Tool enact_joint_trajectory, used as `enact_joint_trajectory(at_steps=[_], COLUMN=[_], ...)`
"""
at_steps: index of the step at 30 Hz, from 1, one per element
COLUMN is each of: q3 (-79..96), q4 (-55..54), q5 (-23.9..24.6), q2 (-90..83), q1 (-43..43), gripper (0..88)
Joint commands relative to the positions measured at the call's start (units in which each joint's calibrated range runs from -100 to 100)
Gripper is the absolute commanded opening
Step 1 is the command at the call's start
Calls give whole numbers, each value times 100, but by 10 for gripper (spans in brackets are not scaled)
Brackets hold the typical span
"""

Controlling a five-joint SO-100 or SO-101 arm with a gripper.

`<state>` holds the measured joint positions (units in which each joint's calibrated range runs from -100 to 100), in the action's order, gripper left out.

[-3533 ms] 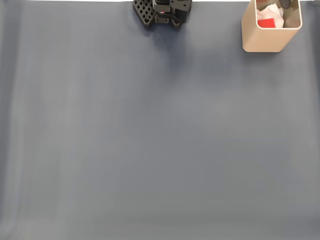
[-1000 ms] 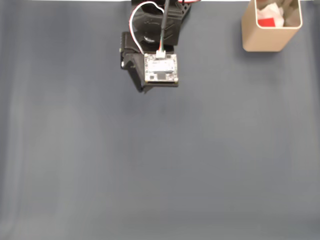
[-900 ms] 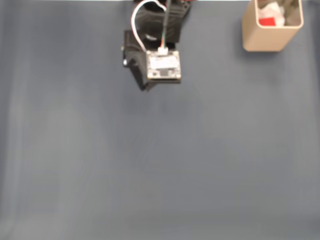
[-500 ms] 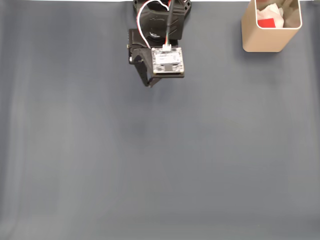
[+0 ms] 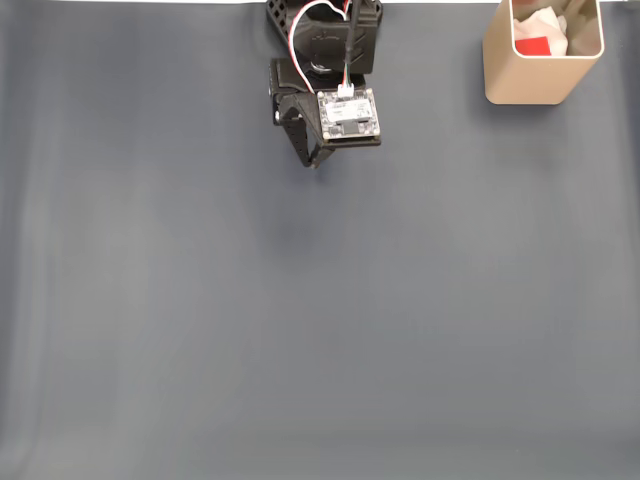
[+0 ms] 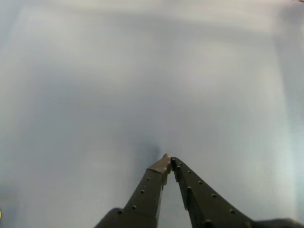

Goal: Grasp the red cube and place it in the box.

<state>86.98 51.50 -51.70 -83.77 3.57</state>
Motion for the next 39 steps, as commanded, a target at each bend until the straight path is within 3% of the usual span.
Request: enact_joint_trajectory(at_steps=[1,21,39], q3=[254,1284,1284], q4=[-42,763,2232], q5=[78,567,293], q2=[-429,-1597,-1614], q1=[-62,-417,-339], gripper=[2,2,1])
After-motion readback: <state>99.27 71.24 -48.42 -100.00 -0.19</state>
